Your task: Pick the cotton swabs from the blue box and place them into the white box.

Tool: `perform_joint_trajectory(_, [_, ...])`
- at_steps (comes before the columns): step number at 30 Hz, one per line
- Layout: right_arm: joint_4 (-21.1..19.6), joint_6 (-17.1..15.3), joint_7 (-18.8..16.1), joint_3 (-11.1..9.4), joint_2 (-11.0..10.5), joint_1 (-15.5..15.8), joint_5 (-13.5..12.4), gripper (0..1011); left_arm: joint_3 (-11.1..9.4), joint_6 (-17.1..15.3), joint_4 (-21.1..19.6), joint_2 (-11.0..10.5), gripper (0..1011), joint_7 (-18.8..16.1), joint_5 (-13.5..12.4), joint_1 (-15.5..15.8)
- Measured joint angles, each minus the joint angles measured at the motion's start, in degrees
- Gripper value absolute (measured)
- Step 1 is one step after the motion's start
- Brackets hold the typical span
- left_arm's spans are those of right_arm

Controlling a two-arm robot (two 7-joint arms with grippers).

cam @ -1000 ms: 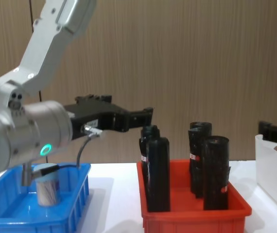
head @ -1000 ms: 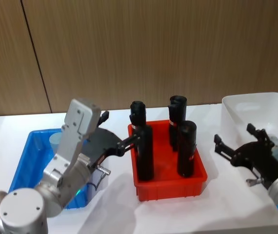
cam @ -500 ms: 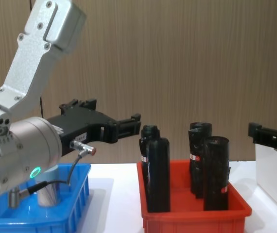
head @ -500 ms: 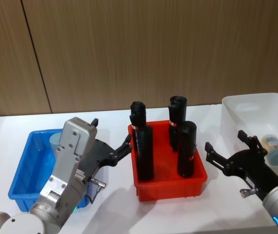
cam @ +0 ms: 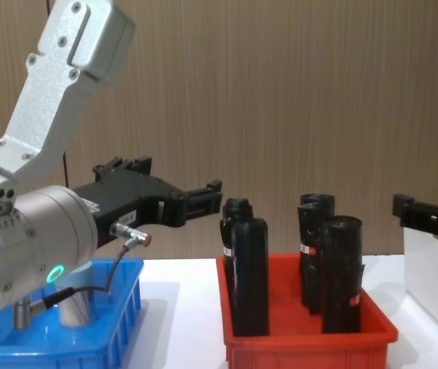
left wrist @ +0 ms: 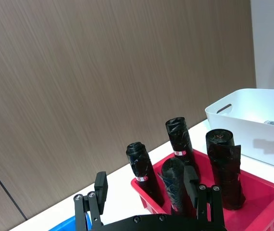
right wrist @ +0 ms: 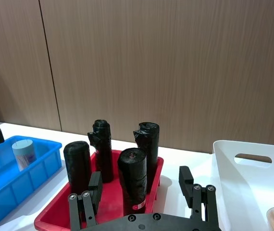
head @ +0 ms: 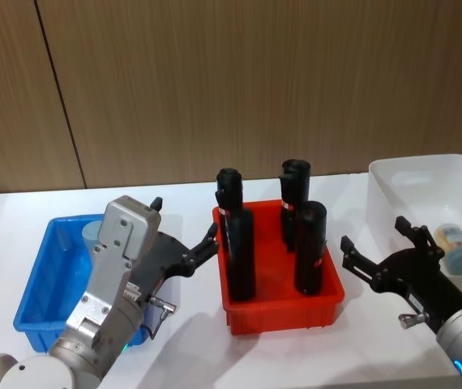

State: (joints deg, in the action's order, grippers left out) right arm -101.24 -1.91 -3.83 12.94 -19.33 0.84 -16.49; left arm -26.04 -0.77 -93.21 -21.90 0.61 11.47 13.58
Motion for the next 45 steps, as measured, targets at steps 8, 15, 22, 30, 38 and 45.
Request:
perform_joint_trajectory(8, [0.03, -0.05, -0.03, -0.02, 0.00, -0.03, 0.02, 1002, 0.02, -0.01, 0.02, 0.00, 1003, 0.00, 0.01, 0.00])
perform_joint_trajectory(15, [1.14, -1.21, -0.79, -0.20, 0.10, -0.68, -0.30, 1002, 0.02, -0.02, 0.04, 0.00, 1003, 0.00, 0.01, 0.00])
perform_joint_trajectory(22, [4.85, -3.47, -3.31, -0.56, 0.43, -2.96, -0.70, 1002, 0.02, -0.02, 0.04, 0.01, 1003, 0.01, 0.01, 0.00])
perform_joint_trajectory(30, [11.60, -5.27, -8.14, -0.84, 1.28, -7.34, -0.75, 1002, 0.02, -0.02, 0.04, 0.00, 1003, 0.01, 0.01, 0.01])
perform_joint_trajectory(38, [17.71, -5.77, -11.88, -0.85, 2.41, -11.65, -0.38, 1002, 0.01, -0.02, 0.04, 0.01, 1003, 0.02, 0.02, 0.01])
perform_joint_trajectory(45, [22.79, -5.74, -14.15, -0.59, 3.61, -15.53, 0.30, 1002, 0.01, -0.02, 0.04, 0.01, 1003, 0.01, 0.01, 0.01])
